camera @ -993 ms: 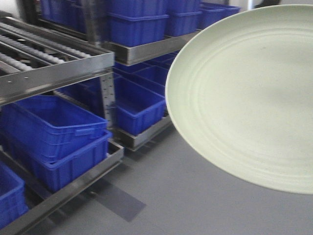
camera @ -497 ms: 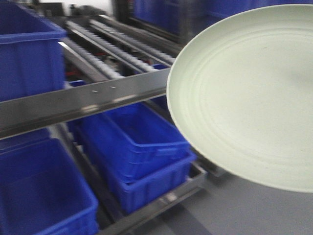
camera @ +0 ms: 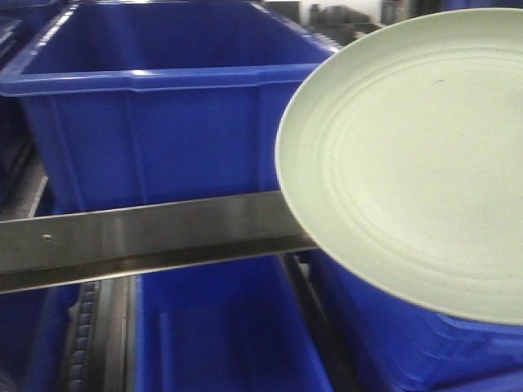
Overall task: Place green plate on second shelf with right arm
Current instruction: 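Position the held plate above the blue bin on the shelf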
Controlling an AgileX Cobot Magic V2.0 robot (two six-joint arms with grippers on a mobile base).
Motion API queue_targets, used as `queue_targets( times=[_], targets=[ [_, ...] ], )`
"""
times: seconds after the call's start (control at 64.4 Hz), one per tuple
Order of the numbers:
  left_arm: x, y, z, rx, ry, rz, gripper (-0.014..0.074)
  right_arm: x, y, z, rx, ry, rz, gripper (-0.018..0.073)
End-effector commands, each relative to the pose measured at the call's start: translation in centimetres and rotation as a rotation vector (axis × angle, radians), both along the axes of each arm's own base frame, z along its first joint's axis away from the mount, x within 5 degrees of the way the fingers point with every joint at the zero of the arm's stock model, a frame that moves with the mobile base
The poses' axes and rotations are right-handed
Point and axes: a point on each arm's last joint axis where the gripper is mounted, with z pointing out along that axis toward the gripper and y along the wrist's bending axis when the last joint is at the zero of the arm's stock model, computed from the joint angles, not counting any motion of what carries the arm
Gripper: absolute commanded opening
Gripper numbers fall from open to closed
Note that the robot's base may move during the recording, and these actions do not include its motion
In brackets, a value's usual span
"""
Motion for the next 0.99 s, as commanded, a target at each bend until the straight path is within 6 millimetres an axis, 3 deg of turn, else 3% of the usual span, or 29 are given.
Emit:
queue_targets(
  times=[0.0, 0.978],
  targets=[
    [0.09, -0.12, -0.74, -0.005, -0.043, -0.013, 0.0125, 0.22, 0.24, 2.07, 0.037, -0.134, 0.021, 0.0055],
    [0.09, -0.12, -0.74, -0.004, -0.043, -0.012, 0.0125, 0.22, 0.24, 2.07, 0.037, -0.134, 0.021, 0.0055]
  ],
)
